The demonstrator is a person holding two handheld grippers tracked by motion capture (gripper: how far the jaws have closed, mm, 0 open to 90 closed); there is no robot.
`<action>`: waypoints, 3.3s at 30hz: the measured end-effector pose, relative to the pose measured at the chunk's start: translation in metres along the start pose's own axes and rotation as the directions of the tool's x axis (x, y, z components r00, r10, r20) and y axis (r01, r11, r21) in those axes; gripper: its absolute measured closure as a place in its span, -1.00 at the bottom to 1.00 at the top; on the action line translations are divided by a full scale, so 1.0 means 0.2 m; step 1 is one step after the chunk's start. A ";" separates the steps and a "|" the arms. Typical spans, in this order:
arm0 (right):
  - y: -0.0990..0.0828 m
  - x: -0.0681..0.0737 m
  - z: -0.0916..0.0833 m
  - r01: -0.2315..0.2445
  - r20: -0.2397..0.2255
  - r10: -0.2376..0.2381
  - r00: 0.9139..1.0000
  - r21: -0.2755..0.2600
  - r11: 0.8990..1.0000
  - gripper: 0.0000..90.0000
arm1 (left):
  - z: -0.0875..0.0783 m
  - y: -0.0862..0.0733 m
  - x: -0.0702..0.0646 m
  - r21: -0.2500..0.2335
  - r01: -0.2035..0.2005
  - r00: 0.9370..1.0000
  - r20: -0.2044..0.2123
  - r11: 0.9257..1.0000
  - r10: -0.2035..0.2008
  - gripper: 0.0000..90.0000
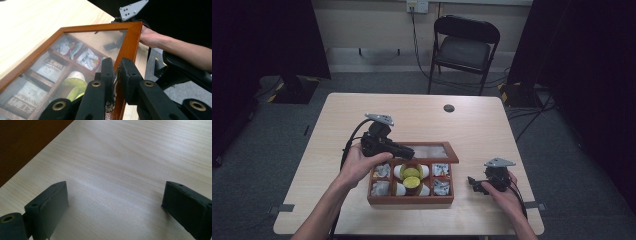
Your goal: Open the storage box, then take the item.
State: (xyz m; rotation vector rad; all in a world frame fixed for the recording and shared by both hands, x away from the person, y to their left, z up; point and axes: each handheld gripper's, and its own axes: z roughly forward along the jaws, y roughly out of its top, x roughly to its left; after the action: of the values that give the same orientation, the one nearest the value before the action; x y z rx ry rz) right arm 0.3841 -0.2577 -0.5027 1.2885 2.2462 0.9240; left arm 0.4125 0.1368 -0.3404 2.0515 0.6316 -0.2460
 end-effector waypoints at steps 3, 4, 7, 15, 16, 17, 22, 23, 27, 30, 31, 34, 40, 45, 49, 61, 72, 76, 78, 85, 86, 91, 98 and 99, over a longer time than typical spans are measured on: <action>0.00 0.00 0.00 0.000 0.000 0.000 1.000 0.000 1.000 -0.87 | -0.01 0.01 0.00 -0.010 -0.005 1.000 -0.008 1.000 0.005 0.80; 0.00 0.00 0.00 0.000 0.000 0.000 1.000 0.000 1.000 -0.87 | -0.01 0.01 0.00 -0.014 -0.007 1.000 -0.006 1.000 0.007 0.80; 0.00 0.00 0.00 0.000 0.000 0.000 1.000 0.000 1.000 -0.87 | -0.01 0.01 0.00 -0.014 -0.013 1.000 -0.009 1.000 0.012 0.80; 0.00 0.00 0.00 0.000 0.000 0.000 1.000 0.000 1.000 -0.87 | -0.02 0.02 0.00 -0.018 -0.024 0.999 -0.022 1.000 0.024 0.80; 0.00 0.00 0.00 0.000 0.000 0.000 1.000 0.000 1.000 -0.87 | -0.02 0.03 0.00 -0.018 -0.025 0.999 -0.024 1.000 0.025 0.80; 0.00 0.00 0.00 0.000 0.000 0.000 1.000 0.000 1.000 -0.87 | -0.02 0.03 0.00 -0.020 -0.025 0.999 -0.024 1.000 0.024 0.80; 0.00 0.00 0.00 0.000 0.000 0.000 1.000 0.000 1.000 -0.87 | -0.03 0.05 0.01 -0.022 -0.034 0.999 -0.032 0.999 0.033 0.81; 0.00 0.00 0.00 0.000 0.000 0.000 1.000 0.000 1.000 -0.87 | -0.03 0.05 0.01 -0.027 -0.037 0.999 -0.033 0.999 0.036 0.81; 0.00 0.00 0.00 -0.001 0.001 0.001 1.000 0.000 1.000 -0.87 | -0.03 0.06 0.02 -0.037 -0.038 0.999 -0.030 0.999 0.037 0.81; 0.00 0.00 0.00 0.000 0.004 0.000 1.000 -0.001 1.000 -0.87 | -0.04 0.07 0.02 -0.039 -0.042 0.999 -0.036 0.998 0.041 0.81; 0.00 0.00 0.00 -0.003 0.004 0.003 1.000 0.000 1.000 -0.87 | -0.04 0.07 0.02 -0.036 -0.047 0.998 -0.034 0.998 0.045 0.81; 0.00 0.01 -0.01 0.000 0.000 0.000 1.000 0.006 1.000 -0.84 | -0.05 0.09 0.03 -0.044 -0.051 0.998 -0.039 0.998 0.049 0.82; 0.01 0.03 -0.02 0.010 -0.043 -0.010 0.999 -0.003 1.000 -0.68 | -0.05 0.11 0.04 -0.052 -0.052 0.998 -0.049 0.997 0.050 0.82; 0.02 0.05 -0.06 -0.006 -0.074 0.004 0.997 -0.035 0.999 -0.67 | -0.05 0.11 0.04 -0.051 -0.054 0.997 -0.049 0.997 0.051 0.82; 0.05 0.09 -0.10 -0.015 -0.106 0.007 0.994 -0.083 0.996 -0.62 | -0.05 0.11 0.04 -0.048 -0.055 0.998 -0.046 0.997 0.053 0.82; 0.14 0.27 -0.21 0.017 -0.195 -0.053 0.979 -0.183 0.983 -0.51 | -0.05 0.12 0.02 -0.033 -0.077 0.995 -0.070 0.997 0.074 0.82; 0.20 0.48 -0.18 0.079 -0.316 -0.132 0.939 -0.175 0.981 -0.40 | -0.05 0.11 0.02 -0.042 -0.077 0.995 -0.071 0.996 0.073 0.82; 0.24 0.56 -0.16 0.102 -0.350 -0.161 0.923 -0.181 0.978 -0.37 | -0.05 0.11 0.02 -0.042 -0.076 0.995 -0.070 0.996 0.073 0.82; 0.25 0.61 -0.14 0.124 -0.370 -0.180 0.911 -0.170 0.978 -0.37 | -0.05 0.11 0.02 -0.040 -0.073 0.995 -0.068 0.997 0.070 0.82; 0.30 0.72 -0.09 0.163 -0.397 -0.216 0.892 -0.163 0.973 -0.31 | -0.05 0.11 0.02 -0.043 -0.070 0.996 -0.063 0.997 0.067 0.82; 0.31 0.74 -0.08 0.167 -0.400 -0.220 0.890 -0.164 0.972 -0.29 | -0.05 0.11 0.02 -0.041 -0.070 0.996 -0.063 0.997 0.067 0.82; 0.33 0.80 -0.03 0.179 -0.418 -0.224 0.881 -0.145 0.973 -0.30 | -0.05 0.11 0.02 -0.038 -0.073 0.995 -0.070 0.997 0.070 0.82; 0.39 0.89 0.05 0.203 -0.396 -0.232 0.889 -0.115 0.972 -0.24 | -0.05 0.11 0.01 -0.032 -0.078 0.995 -0.068 0.996 0.076 0.82; 0.39 0.89 0.07 0.211 -0.390 -0.237 0.890 -0.110 0.971 -0.24 | -0.05 0.11 0.01 -0.032 -0.078 0.995 -0.068 0.996 0.076 0.82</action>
State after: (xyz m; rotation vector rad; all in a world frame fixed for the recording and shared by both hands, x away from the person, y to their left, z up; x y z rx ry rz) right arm 0.3510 -0.0710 -0.4577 0.8398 2.5775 1.2504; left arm 0.4255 0.1368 -0.3201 2.0528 0.5916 -0.1217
